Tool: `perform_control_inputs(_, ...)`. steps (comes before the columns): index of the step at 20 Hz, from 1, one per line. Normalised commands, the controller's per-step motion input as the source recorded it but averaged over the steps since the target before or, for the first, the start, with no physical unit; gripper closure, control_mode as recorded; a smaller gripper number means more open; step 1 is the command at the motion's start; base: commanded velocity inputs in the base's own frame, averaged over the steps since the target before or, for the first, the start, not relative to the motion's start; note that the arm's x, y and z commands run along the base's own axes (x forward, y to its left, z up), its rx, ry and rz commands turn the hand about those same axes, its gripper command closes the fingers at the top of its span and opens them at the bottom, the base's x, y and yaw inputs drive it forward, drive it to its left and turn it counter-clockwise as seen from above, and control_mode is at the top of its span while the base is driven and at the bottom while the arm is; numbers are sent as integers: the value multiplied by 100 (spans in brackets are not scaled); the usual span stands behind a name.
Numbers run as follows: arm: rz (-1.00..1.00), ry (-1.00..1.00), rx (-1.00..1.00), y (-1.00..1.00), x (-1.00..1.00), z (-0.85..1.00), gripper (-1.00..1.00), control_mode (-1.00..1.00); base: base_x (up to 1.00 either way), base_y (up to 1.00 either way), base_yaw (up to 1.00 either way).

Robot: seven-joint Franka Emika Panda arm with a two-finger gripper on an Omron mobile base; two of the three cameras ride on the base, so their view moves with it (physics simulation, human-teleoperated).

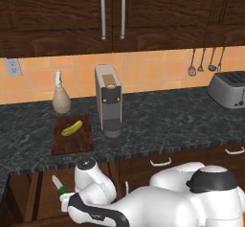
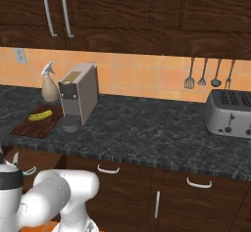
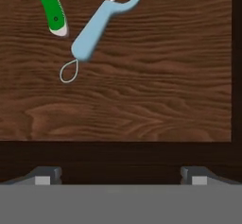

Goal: Place the appropriate cutting tool for cutting the cucumber skin on the cutting board.

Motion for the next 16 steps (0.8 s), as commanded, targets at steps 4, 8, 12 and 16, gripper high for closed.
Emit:
perform_control_inputs(4, 0, 10, 0, 0, -44, -15, -100, -100, 0, 0, 0)
perform_control_inputs(8, 0, 1, 0, 0, -7, -10, -100, -100, 0, 0, 0)
perform_control_inputs(12, 0, -3, 0, 0, 20, 57, -100, -100, 0, 0, 0)
perform_control_inputs(16, 0, -2, 0, 0, 30, 41, -100, -100, 0, 0, 0)
